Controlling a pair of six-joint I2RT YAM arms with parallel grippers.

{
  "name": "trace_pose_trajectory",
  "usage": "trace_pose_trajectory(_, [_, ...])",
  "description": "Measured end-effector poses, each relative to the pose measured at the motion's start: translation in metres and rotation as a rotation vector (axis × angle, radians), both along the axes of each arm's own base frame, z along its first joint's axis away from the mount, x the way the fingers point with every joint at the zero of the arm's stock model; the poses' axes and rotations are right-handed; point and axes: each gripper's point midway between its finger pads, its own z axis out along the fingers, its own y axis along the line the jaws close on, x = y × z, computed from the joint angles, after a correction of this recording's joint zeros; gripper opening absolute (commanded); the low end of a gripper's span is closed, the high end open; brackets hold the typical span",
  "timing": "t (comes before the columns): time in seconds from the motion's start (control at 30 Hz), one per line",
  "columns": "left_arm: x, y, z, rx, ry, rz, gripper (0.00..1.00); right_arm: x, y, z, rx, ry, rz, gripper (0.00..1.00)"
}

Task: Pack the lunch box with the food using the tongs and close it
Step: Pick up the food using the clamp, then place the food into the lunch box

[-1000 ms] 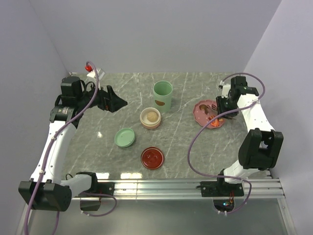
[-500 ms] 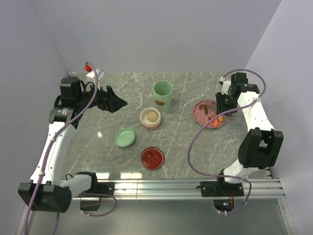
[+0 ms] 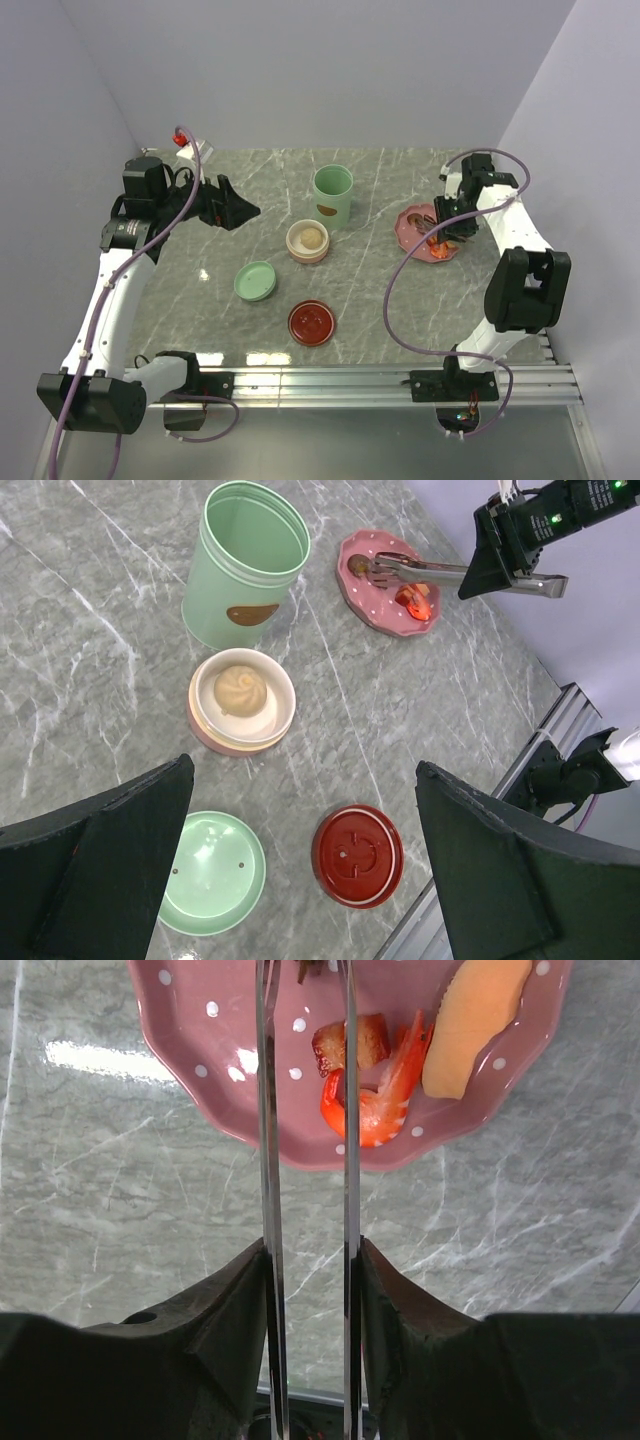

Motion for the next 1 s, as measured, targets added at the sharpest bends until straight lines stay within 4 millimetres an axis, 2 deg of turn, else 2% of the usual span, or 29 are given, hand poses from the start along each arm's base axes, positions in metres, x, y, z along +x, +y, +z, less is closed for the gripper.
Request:
trace_pose_trajectory(0.23, [0.0,0.0,0.0,0.0,0.0,0.0,0.99,0.001,-0.002,-0.001,-0.012,-0.004,0.001,0.34])
trace_pose_trajectory(0.43, [0.0,0.0,0.0,0.0,-0.001,0.0,0.99,0.0,-0.003,0.001,-0.02,-0.004,0.005,0.33])
trace_pose_trajectory(0.53, [-0.001,0.0,0.001,0.0,-0.005,0.0,0.99,0.0,-0.003,0.014,-0.024,-0.023,0.012,0.32])
trace_pose_trajectory(0.6, [-0.002,0.0,0.002,-0.001,-0.008,0.0,0.99,0.003,-0.001,0.032,-0.017,-0.06,0.021,0.32])
trace_pose_trajectory(0.77, [-0.002,0.0,0.003,-0.003,-0.008,-0.001,0.99,0.029,0.022,0.11,0.046,-0.269,0.067,0.32])
trace_pose_trajectory(0.83, [-0.003,-0.001,0.003,-0.005,-0.008,-0.004,0.99,0.036,0.038,0.137,0.073,-0.347,0.1,0.32])
trace_pose_trajectory(0.9, [-0.003,-0.002,0.004,-0.013,-0.005,-0.009,0.99,0.039,0.062,0.161,0.11,-0.409,0.151,0.32])
trace_pose_trajectory(1.0, [-0.002,-0.003,0.007,-0.026,-0.006,-0.005,1.0,0.037,0.1,0.177,0.157,-0.448,0.237,0.32])
